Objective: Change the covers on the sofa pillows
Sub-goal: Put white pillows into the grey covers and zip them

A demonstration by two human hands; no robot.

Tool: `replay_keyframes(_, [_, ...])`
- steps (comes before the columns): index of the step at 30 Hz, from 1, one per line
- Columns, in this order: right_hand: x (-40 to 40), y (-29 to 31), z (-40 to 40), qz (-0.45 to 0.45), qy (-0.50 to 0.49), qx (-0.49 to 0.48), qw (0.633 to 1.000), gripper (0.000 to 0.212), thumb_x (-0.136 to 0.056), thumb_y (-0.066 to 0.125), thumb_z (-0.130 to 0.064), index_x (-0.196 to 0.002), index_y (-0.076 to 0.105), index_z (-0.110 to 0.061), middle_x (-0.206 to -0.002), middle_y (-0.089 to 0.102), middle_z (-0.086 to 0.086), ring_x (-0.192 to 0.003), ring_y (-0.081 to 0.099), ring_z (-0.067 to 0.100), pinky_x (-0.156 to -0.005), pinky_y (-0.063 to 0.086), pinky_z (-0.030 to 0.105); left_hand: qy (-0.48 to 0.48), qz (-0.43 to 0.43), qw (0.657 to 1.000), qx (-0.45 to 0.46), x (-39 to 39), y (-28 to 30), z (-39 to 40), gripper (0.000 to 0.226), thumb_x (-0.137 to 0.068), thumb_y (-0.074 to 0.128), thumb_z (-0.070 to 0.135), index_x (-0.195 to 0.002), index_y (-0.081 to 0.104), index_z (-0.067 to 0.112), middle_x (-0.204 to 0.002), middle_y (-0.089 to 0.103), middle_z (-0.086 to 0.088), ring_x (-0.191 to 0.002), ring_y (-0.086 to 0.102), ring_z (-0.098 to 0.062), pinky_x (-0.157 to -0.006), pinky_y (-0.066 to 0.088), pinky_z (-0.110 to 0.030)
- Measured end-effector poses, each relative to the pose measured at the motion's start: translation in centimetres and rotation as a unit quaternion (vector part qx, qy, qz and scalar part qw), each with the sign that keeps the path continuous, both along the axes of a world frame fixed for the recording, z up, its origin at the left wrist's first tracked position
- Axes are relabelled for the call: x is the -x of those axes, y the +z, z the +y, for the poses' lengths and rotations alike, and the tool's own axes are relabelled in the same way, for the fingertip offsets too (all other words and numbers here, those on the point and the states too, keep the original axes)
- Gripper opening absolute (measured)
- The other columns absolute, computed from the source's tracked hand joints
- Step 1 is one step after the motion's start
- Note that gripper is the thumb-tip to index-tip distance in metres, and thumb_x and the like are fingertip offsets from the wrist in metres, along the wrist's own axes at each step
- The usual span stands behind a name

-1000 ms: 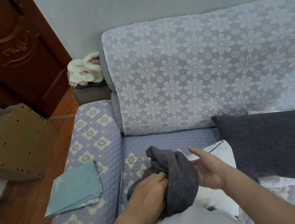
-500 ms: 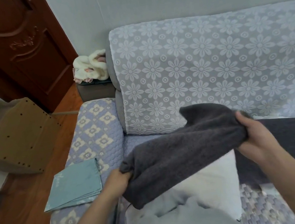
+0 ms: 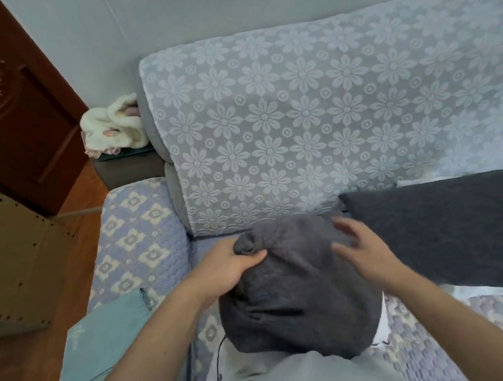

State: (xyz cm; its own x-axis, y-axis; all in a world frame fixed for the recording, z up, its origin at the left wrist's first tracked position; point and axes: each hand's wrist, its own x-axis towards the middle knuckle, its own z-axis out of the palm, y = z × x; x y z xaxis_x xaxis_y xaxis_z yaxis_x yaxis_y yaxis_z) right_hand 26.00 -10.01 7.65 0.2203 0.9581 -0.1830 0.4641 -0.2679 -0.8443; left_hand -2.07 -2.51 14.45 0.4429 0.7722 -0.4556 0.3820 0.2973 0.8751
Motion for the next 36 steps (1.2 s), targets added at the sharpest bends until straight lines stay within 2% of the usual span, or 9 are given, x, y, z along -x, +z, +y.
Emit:
replay_keyframes(3, [2.0,9.1,4.0,-0.003,0.311,0.035,0.950,0.066,-0.081,0.079,-0.020,-0.139,0.051,-0.035,-0.134,0.054,-0.028,-0.124,0.047,-0.012,-0.105,0.032,0.008,-0.132,0.010,0.991,-0.033,-2.2,2.0,-0.4,0.015,-0.093,0.072,0.023,-0.106,0.076,0.017,-0.108,0.077,0.002,-0.105,0.070,-0.014,-0.097,0.052,-0.031])
replay_keyframes(6, [3.3,10.2,4.9,-0.112,0.465,0.147,0.866,0.045,-0.078,0.082,-0.026,-0.116,0.061,-0.038,-0.106,0.062,-0.031,-0.100,0.056,-0.009,-0.086,0.040,0.008,-0.125,0.021,0.989,-0.071,-2.5,1.9,-1.5,0.015,-0.092,0.073,0.024,-0.100,0.076,0.012,-0.103,0.077,-0.005,-0.098,0.071,-0.012,-0.091,0.053,-0.033])
replay_keyframes(8, [3.9,7.5,4.1,-0.137,0.436,0.118,0.882,0.018,-0.082,0.080,-0.033,-0.094,0.068,-0.027,-0.088,0.066,-0.019,-0.084,0.060,-0.001,-0.076,0.043,0.020,-0.093,0.017,0.992,-0.083,-1.9,1.0,-2.8,0.013,-0.092,0.073,0.023,-0.100,0.076,0.014,-0.101,0.077,-0.005,-0.094,0.070,-0.010,-0.090,0.054,-0.036])
replay_keyframes(11, [4.0,3.5,2.1,-0.138,0.337,0.020,0.931,0.029,-0.083,0.064,-0.045,-0.069,0.062,-0.019,-0.070,0.066,-0.007,-0.065,0.057,0.002,-0.064,0.047,0.033,0.001,-0.055,0.997,-0.050,-0.4,-1.3,-5.1,0.025,-0.093,0.072,0.021,-0.117,0.070,0.027,-0.116,0.073,0.007,-0.111,0.066,-0.005,-0.093,0.052,-0.023])
replay_keyframes(14, [3.7,3.0,1.9,-0.069,0.226,-0.013,0.971,0.032,-0.087,0.068,-0.024,-0.058,0.055,-0.021,-0.060,0.060,-0.012,-0.060,0.051,-0.005,-0.060,0.046,0.032,0.183,0.044,0.979,-0.084,1.9,-3.9,-7.0,0.029,-0.094,0.068,0.038,-0.122,0.059,0.037,-0.127,0.061,0.016,-0.119,0.055,0.003,-0.099,0.043,-0.020])
replay_keyframes(20, [2.2,8.2,4.1,-0.011,0.063,-0.053,0.997,0.032,-0.091,0.068,-0.009,-0.061,0.060,-0.003,-0.056,0.062,-0.004,-0.062,0.051,0.006,-0.057,0.047,0.028,0.280,0.279,0.908,-0.141,5.8,-5.7,-11.1,0.051,-0.097,0.043,0.062,-0.123,0.063,0.023,-0.127,0.061,-0.001,-0.123,0.051,-0.024,-0.107,0.040,-0.045])
replay_keyframes(24, [1.7,11.6,5.0,0.156,-0.045,-0.097,0.982,0.010,-0.091,0.070,-0.017,-0.087,0.076,-0.010,-0.090,0.077,0.011,-0.090,0.071,0.027,-0.086,0.057,0.052,0.367,0.184,0.898,-0.157,6.1,-1.8,-9.2,0.044,-0.100,0.044,0.055,-0.128,0.061,0.026,-0.130,0.054,-0.002,-0.127,0.048,-0.022,-0.111,0.038,-0.044])
replay_keyframes(33, [4.0,10.0,2.7,0.318,-0.148,-0.070,0.934,0.013,-0.093,0.068,-0.015,-0.095,0.076,-0.005,-0.100,0.076,0.016,-0.103,0.070,0.035,-0.095,0.054,0.054,0.278,0.270,0.785,-0.484,-0.6,5.7,-2.2,0.014,-0.094,0.063,0.036,-0.091,0.069,0.023,-0.117,0.054,-0.002,-0.115,0.045,-0.024,-0.097,0.042,-0.044])
replay_keyframes(36, [4.4,6.2,-0.2,0.309,-0.181,-0.017,0.934,0.009,-0.091,0.069,-0.009,-0.090,0.076,-0.004,-0.091,0.077,0.014,-0.098,0.071,0.034,-0.086,0.056,0.042,0.159,0.218,0.888,-0.372,-3.4,3.5,-3.4,0.040,-0.100,0.040,0.051,-0.074,0.054,0.024,-0.087,0.054,0.005,-0.093,0.056,-0.025,-0.082,0.046,-0.043])
